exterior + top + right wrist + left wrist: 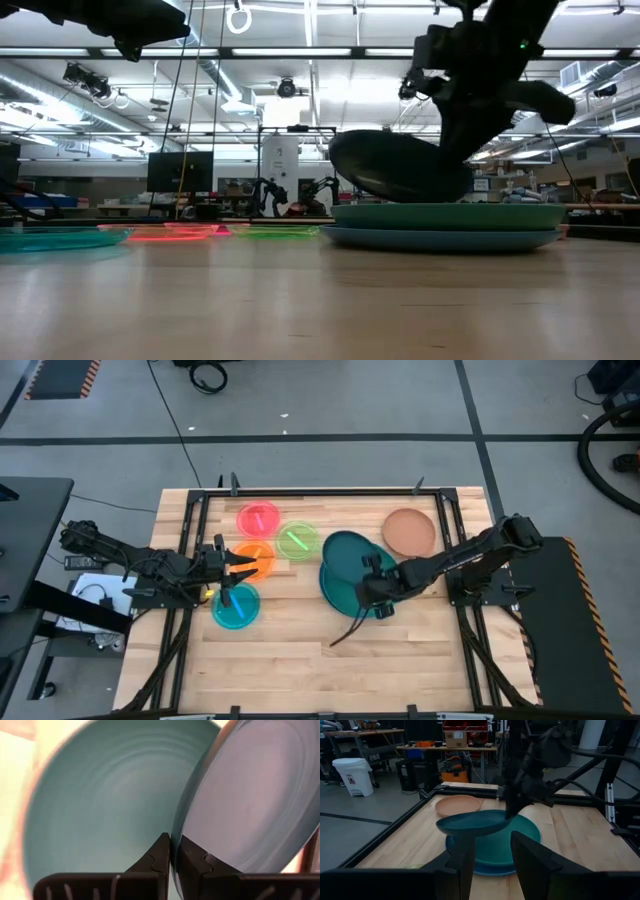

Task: Stack plastic plates
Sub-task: Stack the dark blue plate on top of the green plate

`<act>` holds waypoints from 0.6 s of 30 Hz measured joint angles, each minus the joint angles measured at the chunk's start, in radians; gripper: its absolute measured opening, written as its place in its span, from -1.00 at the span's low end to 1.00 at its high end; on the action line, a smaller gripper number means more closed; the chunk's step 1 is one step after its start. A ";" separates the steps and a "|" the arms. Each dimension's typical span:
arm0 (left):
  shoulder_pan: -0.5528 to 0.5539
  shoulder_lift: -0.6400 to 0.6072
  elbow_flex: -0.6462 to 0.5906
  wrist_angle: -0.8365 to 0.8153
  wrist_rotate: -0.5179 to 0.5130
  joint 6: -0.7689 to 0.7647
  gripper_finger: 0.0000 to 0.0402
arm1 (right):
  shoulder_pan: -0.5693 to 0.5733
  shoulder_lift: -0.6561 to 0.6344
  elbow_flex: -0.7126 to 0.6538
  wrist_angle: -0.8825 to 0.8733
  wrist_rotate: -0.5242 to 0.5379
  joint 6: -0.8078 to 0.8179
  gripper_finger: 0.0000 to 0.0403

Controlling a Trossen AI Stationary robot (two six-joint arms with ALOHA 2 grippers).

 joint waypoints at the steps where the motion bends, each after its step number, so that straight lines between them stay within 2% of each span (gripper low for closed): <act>1: 0.000 0.000 0.000 0.000 0.000 0.000 -0.34 | 0.011 0.000 0.000 -0.007 -0.005 0.019 -0.84; 11: 0.000 0.000 0.000 -0.001 0.000 0.000 -0.34 | 0.070 0.008 0.000 -0.036 -0.128 0.179 -0.84; 18: 0.000 0.000 0.000 -0.004 0.000 0.000 -0.34 | 0.082 0.039 -0.003 -0.056 -0.140 0.237 -0.84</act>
